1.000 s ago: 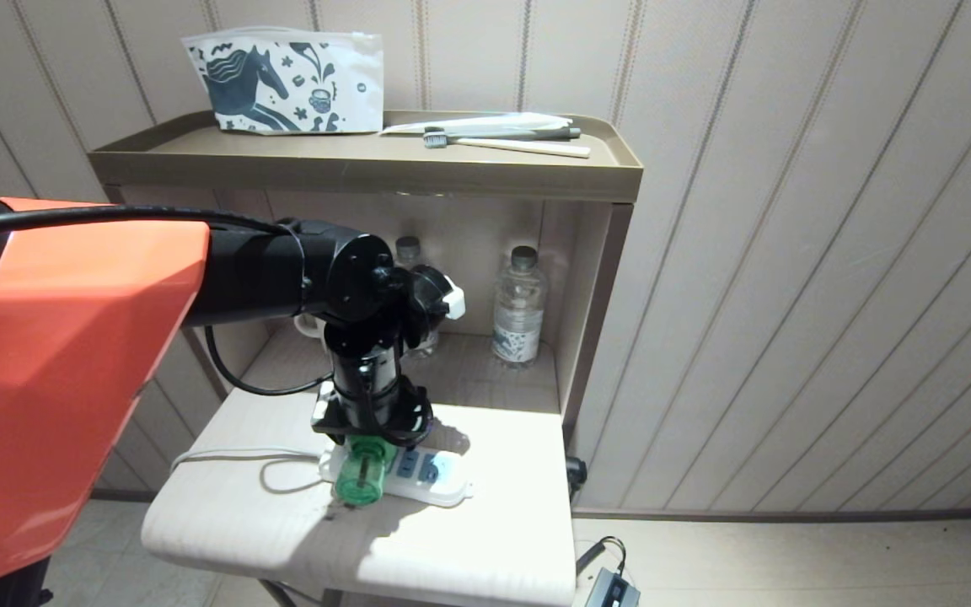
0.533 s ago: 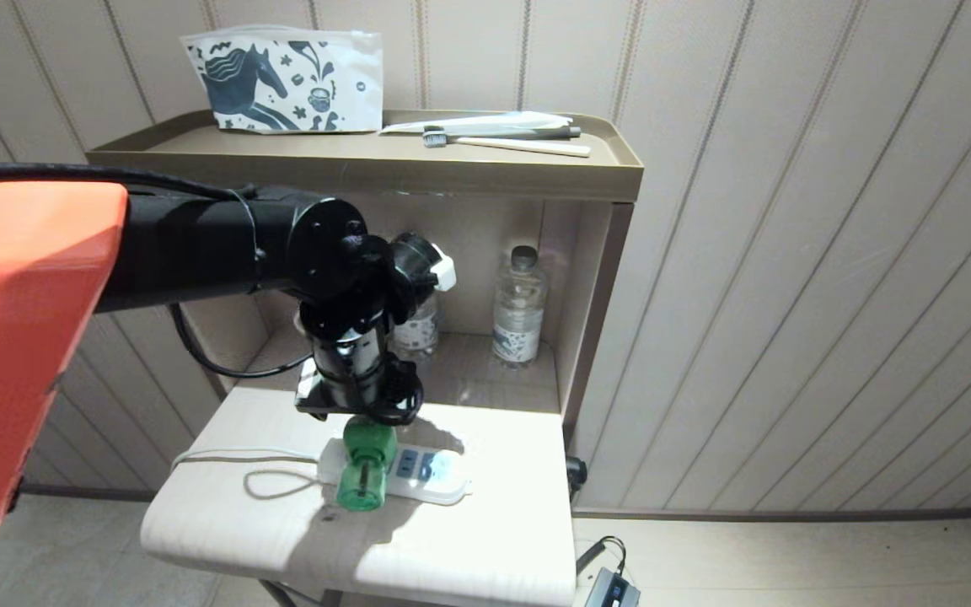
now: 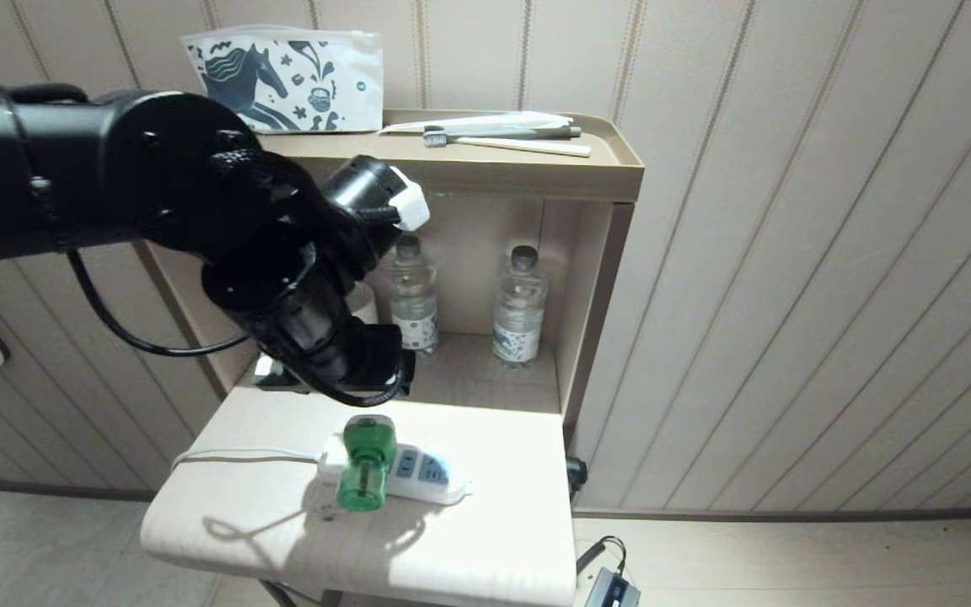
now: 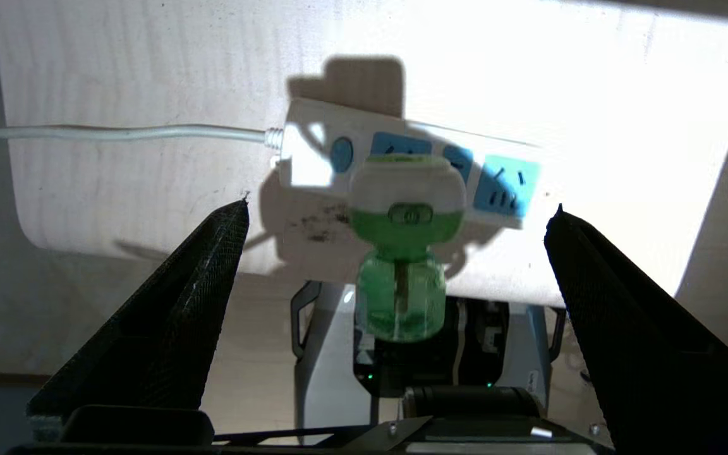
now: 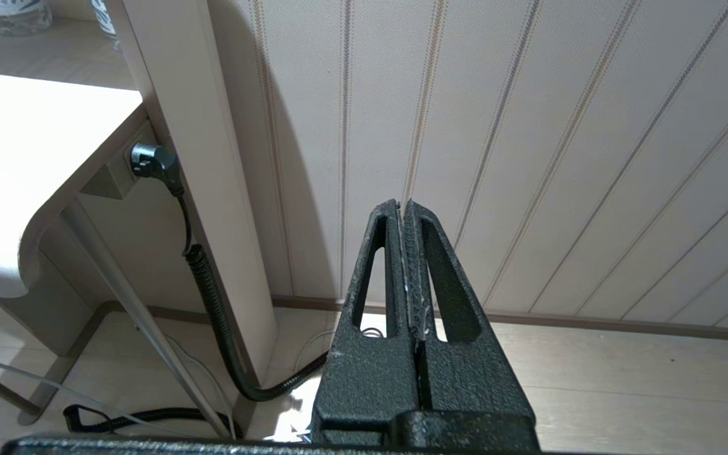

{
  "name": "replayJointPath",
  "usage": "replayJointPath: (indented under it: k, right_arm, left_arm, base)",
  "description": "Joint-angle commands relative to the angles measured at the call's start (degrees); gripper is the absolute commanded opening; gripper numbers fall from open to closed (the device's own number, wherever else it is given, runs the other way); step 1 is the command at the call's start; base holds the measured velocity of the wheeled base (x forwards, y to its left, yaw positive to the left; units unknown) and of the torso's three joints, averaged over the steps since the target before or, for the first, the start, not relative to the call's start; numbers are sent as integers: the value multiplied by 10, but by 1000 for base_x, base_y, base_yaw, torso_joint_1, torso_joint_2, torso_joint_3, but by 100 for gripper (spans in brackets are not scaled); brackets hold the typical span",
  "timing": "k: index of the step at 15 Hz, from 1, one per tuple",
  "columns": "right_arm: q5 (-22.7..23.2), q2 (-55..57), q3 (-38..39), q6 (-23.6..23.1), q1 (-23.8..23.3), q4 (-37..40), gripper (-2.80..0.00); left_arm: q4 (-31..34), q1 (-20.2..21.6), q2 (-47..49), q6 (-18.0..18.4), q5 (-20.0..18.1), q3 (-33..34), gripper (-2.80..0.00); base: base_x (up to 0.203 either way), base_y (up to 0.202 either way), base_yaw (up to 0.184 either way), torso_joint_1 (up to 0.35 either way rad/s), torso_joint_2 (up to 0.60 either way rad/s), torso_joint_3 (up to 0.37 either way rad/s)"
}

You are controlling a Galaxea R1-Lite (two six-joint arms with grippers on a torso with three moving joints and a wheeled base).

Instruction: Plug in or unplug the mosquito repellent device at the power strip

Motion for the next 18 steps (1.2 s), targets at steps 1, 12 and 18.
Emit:
replayJointPath:
  k: [1, 12, 18]
  right_arm:
    - [0, 0, 0, 0, 0, 0, -280]
    - [0, 0, 0, 0, 0, 0, -280]
    - [0, 0, 0, 0, 0, 0, -280]
  left_arm:
    - [-12, -4, -85, 2, 1, 54, 0]
    - [-273, 266, -544, 191, -86, 452, -280]
    - [-349, 412, -764, 260, -136, 675, -280]
  base:
    - [0, 0, 0, 0, 0, 0]
    - [0, 0, 0, 0, 0, 0]
    - [0, 0, 0, 0, 0, 0]
